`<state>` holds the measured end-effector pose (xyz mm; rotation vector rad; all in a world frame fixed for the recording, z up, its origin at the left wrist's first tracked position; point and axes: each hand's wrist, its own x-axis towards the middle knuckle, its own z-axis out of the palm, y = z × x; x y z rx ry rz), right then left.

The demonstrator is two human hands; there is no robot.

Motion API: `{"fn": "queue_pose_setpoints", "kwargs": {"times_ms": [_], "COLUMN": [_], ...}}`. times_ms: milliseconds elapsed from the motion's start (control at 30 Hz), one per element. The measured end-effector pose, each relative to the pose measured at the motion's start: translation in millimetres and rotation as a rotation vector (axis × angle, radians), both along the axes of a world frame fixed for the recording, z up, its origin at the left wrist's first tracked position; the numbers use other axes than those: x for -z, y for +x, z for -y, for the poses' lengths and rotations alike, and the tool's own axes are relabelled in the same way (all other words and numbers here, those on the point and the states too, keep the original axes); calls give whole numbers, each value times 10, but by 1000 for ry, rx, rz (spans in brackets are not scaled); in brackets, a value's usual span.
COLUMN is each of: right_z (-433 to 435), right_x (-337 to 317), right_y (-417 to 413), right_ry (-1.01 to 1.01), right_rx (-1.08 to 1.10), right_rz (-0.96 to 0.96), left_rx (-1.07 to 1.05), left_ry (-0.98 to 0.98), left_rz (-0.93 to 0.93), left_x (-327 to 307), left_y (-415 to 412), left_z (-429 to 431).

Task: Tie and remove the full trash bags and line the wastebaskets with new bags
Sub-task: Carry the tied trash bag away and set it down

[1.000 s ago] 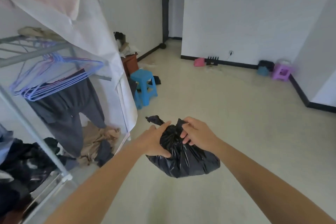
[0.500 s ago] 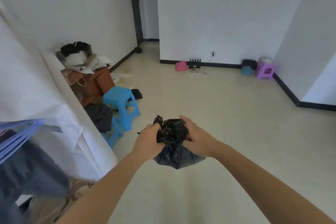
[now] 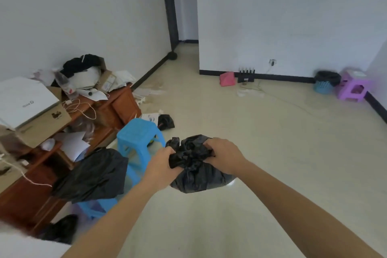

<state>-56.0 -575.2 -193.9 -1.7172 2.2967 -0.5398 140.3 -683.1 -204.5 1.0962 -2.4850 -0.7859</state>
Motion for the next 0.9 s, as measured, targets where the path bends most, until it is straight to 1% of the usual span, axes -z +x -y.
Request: {"fn": "queue_pose_setpoints", "kwargs": {"times_ms": [67, 133, 200, 267, 400, 567, 767, 900], "right_z": [721, 1115, 1782, 2424, 3469, 4490, 5827, 6868], "right_x": [47, 47, 110, 110, -83, -231, 132, 261], "right_y": [-243, -408, -655, -920, -1496, -2431, -3793, -4760], "right_ry": [9, 14, 2, 12, 20, -27, -50, 0], "right_rx": [-55, -82, -84, -63, -16, 82, 112, 69], "right_rz": [-70, -123, -127, -98, -102, -110, -135, -128], "left_rx": [-27, -25, -1, 3, 49, 145, 174, 155], "left_ry": [6, -24, -53, -40, -42, -32, 11, 52], "left_rz": [-28, -34, -46, -58, -82, -91, -94, -36], "left_x": [93, 106, 220, 263, 92, -135, 133, 189], "left_y": [-207, -361, -591, -848, -1491, -2478, -3940, -4849], "left_z": [644, 1014, 1663, 2346, 3480, 4649, 6055, 7019]}}
